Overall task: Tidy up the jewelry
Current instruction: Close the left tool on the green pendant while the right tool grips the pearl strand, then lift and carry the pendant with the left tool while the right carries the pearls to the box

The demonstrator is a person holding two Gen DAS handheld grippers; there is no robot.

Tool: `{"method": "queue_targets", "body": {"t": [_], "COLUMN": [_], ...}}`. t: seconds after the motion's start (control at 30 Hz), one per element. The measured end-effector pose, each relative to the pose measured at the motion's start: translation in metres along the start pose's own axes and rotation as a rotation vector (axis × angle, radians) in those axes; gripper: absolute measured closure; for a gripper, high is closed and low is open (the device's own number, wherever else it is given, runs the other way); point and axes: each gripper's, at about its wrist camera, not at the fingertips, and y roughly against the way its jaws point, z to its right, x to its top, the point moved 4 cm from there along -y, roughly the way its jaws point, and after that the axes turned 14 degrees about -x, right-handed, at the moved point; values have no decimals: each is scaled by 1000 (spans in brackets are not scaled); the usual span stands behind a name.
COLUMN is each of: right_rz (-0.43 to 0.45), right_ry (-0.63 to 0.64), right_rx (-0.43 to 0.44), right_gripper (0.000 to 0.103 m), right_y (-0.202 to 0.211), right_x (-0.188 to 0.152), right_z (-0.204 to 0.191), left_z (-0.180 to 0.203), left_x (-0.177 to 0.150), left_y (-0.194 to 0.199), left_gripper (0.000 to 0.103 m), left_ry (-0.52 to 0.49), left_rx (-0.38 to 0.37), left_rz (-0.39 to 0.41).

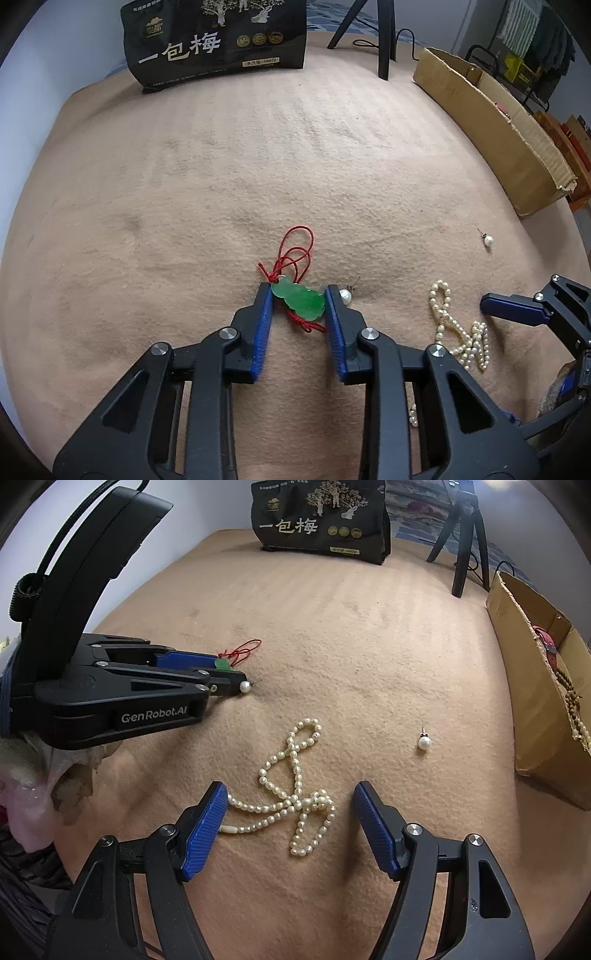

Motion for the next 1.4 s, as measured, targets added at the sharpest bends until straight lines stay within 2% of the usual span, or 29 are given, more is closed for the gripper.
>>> {"method": "queue_targets", "body": {"t": [0.03,0.07,0.2,0.33,0.4,0.43,0.47,0.5,0.57,0.67,1.1,1.4], "right_rz": [1,1,2,14,12,11,13,15,15,10,82,154], "right_ry": [5,13,63,157,165,163,160,156,141,107,23,-78], "right_rx": [-1,-4,-19,-77,-74,-72,-78,-79,-63,-57,-19,32], "right_gripper": [32,32,25,24,25,30,42,50,88,100,100,100], "right_y": [-1,-1,-4,-7,-7,-7,-6,-5,-3,-2,26,63], "right_x": [1,0,0,-5,-5,-5,-5,-3,1,6,25,41], "right_z": [-2,-3,-11,-22,-21,-20,-18,-15,-9,0,16,33], "left_z": [-1,-1,-5,-4,-4,-5,-6,-7,-10,-14,-29,-10], "left_x": [0,0,-1,-3,-3,-3,-4,-4,-4,-3,4,18], "left_y": [0,0,1,1,1,2,3,3,5,8,40,66], "left_gripper": [76,84,84,84,84,84,84,84,84,84,84,84], "left_ry": [1,1,13,11,12,15,19,24,33,42,89,48], "left_rx": [-2,1,-12,-10,-11,-13,-14,-14,-12,-1,25,3], "left_rz": [0,2,4,7,7,7,8,9,12,19,100,173]}}
